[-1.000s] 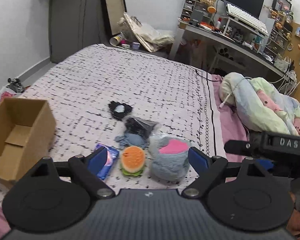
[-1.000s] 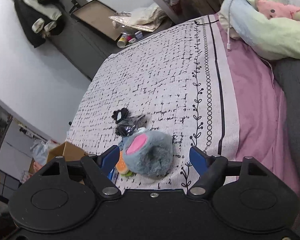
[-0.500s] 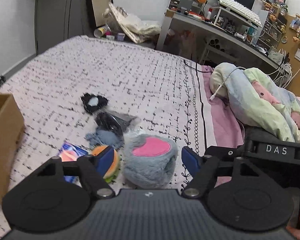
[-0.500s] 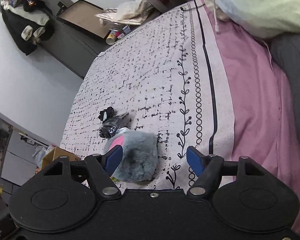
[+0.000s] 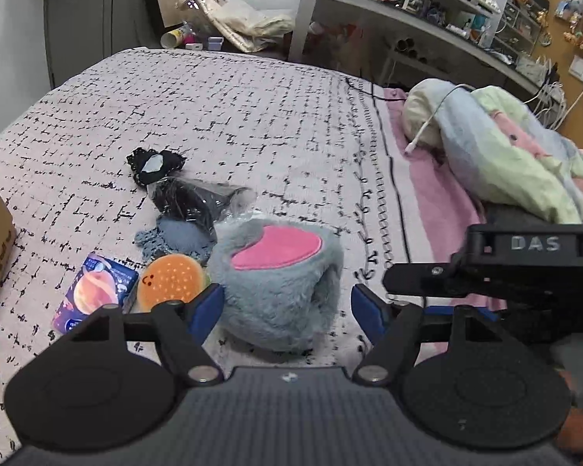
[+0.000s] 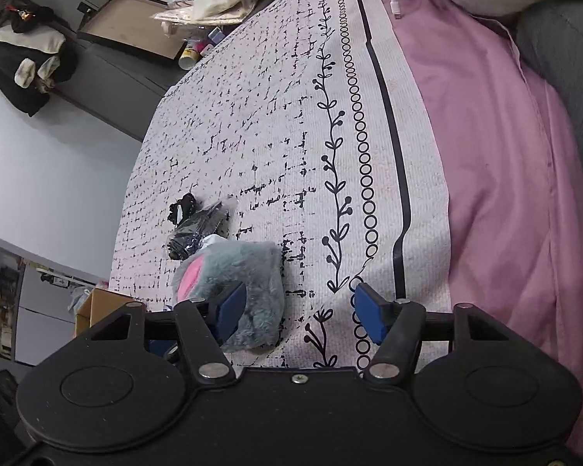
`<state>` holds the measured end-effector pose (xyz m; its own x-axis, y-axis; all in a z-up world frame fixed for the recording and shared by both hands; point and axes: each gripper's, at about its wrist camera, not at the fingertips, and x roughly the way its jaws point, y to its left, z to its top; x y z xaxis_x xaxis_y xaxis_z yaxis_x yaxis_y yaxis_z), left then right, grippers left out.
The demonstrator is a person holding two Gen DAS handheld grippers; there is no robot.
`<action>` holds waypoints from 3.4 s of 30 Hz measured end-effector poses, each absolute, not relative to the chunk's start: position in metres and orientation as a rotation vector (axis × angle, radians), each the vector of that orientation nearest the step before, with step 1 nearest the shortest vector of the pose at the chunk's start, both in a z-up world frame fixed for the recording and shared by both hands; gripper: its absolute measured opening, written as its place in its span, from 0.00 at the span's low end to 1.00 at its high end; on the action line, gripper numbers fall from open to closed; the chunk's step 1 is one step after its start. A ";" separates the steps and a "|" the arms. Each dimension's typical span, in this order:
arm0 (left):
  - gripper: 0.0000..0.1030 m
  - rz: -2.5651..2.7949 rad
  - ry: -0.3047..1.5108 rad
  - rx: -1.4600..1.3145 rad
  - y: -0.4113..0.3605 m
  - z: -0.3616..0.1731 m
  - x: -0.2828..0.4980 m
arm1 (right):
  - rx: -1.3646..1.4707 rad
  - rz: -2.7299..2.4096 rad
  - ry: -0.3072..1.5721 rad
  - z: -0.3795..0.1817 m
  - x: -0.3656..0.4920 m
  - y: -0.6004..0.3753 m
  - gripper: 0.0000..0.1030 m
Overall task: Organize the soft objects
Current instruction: 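Close the left gripper on the blue fluffy plush while the right gripper also grasps it, then carry the plush with both grippers into the cardboard box and open them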
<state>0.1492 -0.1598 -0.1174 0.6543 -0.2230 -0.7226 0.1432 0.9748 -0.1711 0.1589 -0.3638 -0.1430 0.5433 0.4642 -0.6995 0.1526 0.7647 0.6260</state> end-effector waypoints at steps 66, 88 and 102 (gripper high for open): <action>0.24 -0.332 0.686 -0.459 -0.038 -0.041 0.125 | 0.663 0.351 0.780 -0.054 0.134 -0.257 0.32; 0.24 -0.368 0.624 -0.457 0.042 -0.018 0.143 | 0.661 0.369 0.709 -0.030 0.149 -0.182 0.32; 0.24 -0.261 0.601 -0.605 0.123 -0.038 0.145 | 0.573 0.467 0.741 -0.037 0.169 -0.101 0.32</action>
